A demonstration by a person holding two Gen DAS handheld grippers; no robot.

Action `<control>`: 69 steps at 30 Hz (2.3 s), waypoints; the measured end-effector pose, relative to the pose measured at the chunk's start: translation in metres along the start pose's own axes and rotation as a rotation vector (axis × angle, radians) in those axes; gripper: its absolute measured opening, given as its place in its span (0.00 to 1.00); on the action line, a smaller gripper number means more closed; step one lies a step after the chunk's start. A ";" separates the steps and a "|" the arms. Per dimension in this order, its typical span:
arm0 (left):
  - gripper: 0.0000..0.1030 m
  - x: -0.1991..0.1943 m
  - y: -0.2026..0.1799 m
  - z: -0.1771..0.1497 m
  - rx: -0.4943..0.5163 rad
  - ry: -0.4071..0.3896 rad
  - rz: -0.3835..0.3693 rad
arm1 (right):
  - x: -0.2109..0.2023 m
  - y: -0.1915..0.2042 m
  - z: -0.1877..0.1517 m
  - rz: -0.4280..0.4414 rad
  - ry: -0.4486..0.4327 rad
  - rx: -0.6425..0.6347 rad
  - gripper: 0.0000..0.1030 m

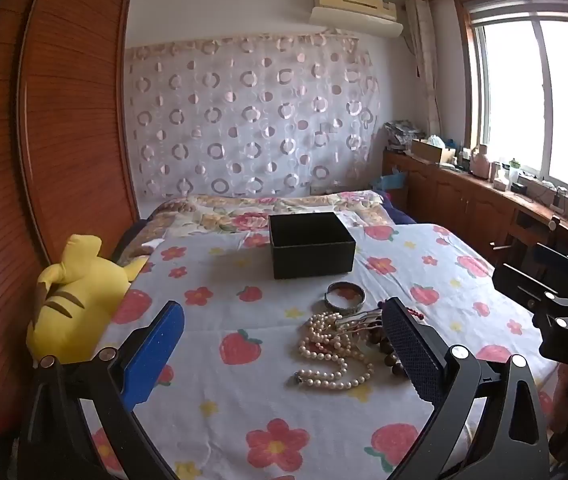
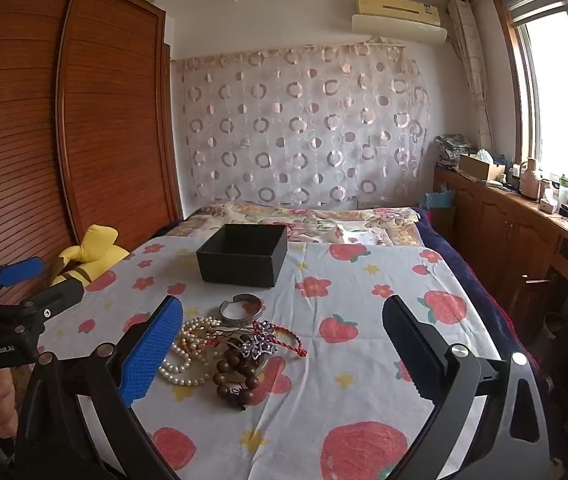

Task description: Organize jewelry

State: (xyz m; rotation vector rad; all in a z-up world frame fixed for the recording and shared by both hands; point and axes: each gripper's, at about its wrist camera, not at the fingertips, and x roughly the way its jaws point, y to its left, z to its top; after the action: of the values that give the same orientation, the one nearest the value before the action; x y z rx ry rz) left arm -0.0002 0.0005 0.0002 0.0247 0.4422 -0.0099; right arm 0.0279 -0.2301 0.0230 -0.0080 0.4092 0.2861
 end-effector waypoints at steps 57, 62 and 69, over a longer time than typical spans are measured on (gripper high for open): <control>0.93 -0.006 0.001 0.006 -0.014 -0.024 -0.006 | -0.004 0.008 0.001 0.015 -0.011 0.021 0.98; 0.93 -0.007 0.000 0.010 -0.014 -0.026 -0.005 | -0.004 0.009 0.001 0.016 -0.011 0.022 0.98; 0.93 -0.006 0.001 0.009 -0.014 -0.026 -0.006 | -0.003 0.009 0.001 0.018 -0.012 0.023 0.98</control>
State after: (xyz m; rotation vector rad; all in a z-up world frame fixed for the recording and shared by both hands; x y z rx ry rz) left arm -0.0019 0.0008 0.0114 0.0097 0.4160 -0.0126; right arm 0.0230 -0.2225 0.0255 0.0203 0.4009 0.2988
